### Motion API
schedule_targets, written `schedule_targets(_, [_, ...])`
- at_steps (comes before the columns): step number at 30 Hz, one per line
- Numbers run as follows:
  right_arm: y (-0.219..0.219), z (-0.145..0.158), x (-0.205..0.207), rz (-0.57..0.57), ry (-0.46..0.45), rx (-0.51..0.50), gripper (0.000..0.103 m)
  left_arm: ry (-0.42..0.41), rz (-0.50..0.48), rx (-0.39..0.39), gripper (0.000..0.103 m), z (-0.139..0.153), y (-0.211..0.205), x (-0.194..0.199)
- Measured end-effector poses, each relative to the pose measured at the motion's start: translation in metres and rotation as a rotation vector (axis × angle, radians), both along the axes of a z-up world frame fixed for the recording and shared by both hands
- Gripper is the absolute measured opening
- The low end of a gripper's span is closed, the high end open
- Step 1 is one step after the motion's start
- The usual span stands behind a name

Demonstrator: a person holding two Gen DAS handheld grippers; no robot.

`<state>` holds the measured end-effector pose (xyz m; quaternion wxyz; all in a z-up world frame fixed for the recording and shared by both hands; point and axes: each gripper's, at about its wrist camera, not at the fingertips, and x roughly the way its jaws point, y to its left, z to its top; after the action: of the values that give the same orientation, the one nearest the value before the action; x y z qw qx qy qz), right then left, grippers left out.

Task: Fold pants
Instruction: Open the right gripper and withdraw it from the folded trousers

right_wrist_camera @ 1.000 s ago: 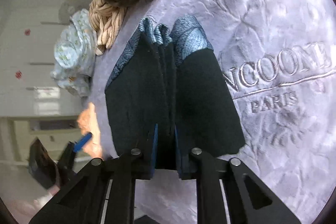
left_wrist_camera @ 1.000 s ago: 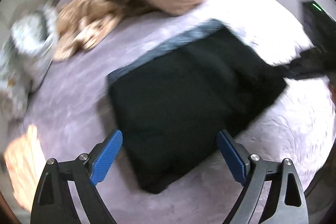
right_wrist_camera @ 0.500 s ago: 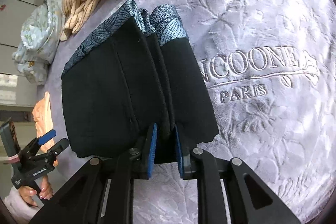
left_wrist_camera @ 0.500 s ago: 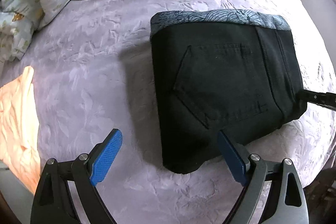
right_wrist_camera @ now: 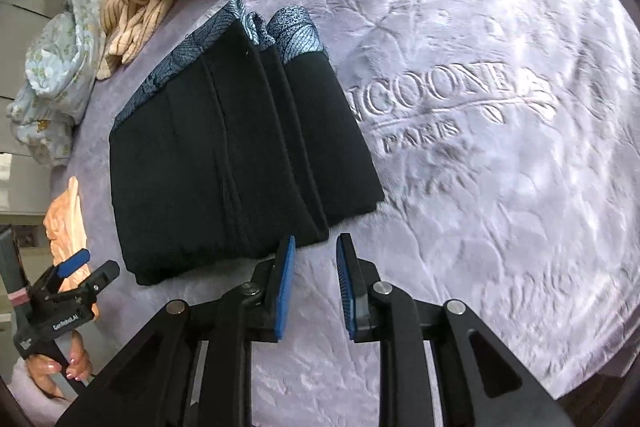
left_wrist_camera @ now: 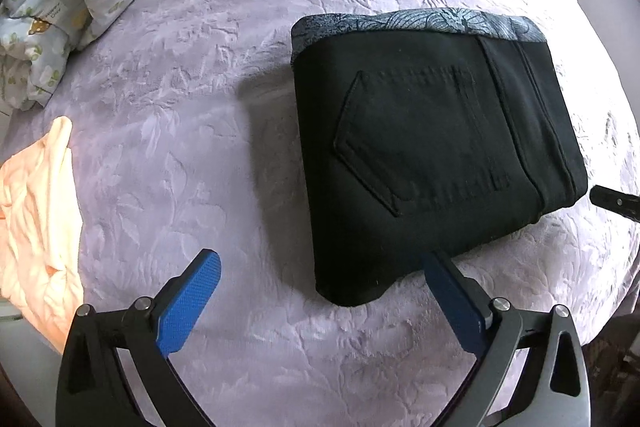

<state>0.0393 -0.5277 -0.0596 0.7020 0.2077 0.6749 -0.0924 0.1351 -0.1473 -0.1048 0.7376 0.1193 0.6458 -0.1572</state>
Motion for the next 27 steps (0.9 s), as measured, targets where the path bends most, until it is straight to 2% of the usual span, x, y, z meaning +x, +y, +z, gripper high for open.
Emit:
schedule_targets(3, [0.005, 0.007, -0.005, -0.009, -0.002, -0.009, 0.056, 0.000, -0.004, 0.013, 0.102, 0.002, -0.001, -0.001])
schedule_targets(5, [0.012, 0.012, -0.006, -0.001, -0.008, -0.020, 0.062, 0.002, -0.006, 0.016, 0.102, 0.003, -0.001, -0.002])
schedule_targets(7, [0.020, 0.015, -0.005, 0.018, -0.008, -0.033, 0.075, 0.006, -0.008, 0.015, 0.102, 0.004, 0.000, -0.003])
schedule_targets(9, [0.030, 0.016, -0.002, 0.043, -0.012, -0.041, 0.081, 0.005, -0.010, 0.016, 0.102, 0.005, 0.001, -0.003])
schedule_targets(16, [0.052, 0.015, 0.006, 0.144, -0.028, -0.120, 0.086, 0.020, -0.019, 0.023, 0.102, 0.002, 0.006, -0.002])
schedule_targets(27, [0.046, -0.001, -0.001, 0.114, 0.029, -0.039, 0.088, 0.100, 0.019, -0.015, 0.102, -0.018, 0.015, 0.006])
